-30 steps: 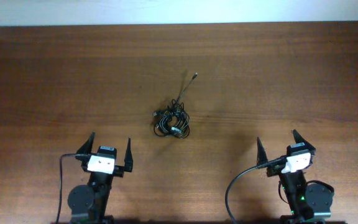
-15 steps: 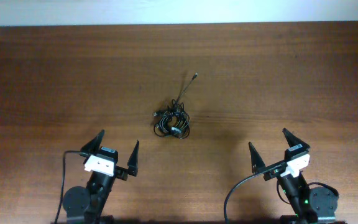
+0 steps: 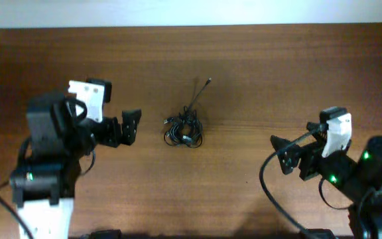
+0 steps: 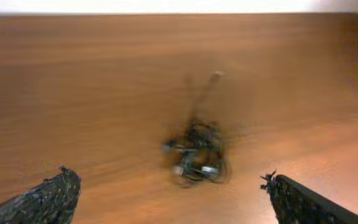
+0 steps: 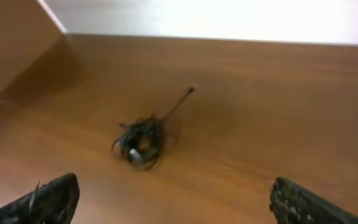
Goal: Untangle cables
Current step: 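Move both grippers forward toward the black cable bundle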
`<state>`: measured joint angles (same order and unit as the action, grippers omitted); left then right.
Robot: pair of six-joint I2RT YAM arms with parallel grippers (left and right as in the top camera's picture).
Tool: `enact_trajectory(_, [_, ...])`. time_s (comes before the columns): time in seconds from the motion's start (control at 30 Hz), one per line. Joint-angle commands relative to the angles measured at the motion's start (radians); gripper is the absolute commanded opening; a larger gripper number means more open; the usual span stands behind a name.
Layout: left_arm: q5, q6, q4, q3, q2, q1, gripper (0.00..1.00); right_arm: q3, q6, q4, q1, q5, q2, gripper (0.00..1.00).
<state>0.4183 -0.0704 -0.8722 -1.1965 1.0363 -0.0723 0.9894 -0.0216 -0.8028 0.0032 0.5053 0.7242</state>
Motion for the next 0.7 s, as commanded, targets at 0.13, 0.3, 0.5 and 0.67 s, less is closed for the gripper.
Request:
enact_trajectory(0.13, [0.183, 0.127, 0.06, -0.05, 0.377, 0.077, 0.98, 0.026, 0.002, -0.059, -0.004, 0.225, 0.216, 0.99])
enact_trajectory(0.3, [-0.161, 0.649, 0.089, -0.05, 0.557, 0.237, 0.83, 0.026, 0.002, -0.07, -0.004, 0.225, 0.341, 0.89])
enact_trajectory(0.5, [-0.206, 0.741, 0.163, -0.05, 0.728, 0.359, 0.52, 0.026, 0.002, -0.074, -0.004, 0.224, 0.373, 0.86])
enact_trajectory(0.67, [-0.218, 0.759, 0.216, -0.05, 0.794, 0.372, 0.42, 0.025, 0.002, -0.084, -0.004, 0.212, 0.376, 0.86])
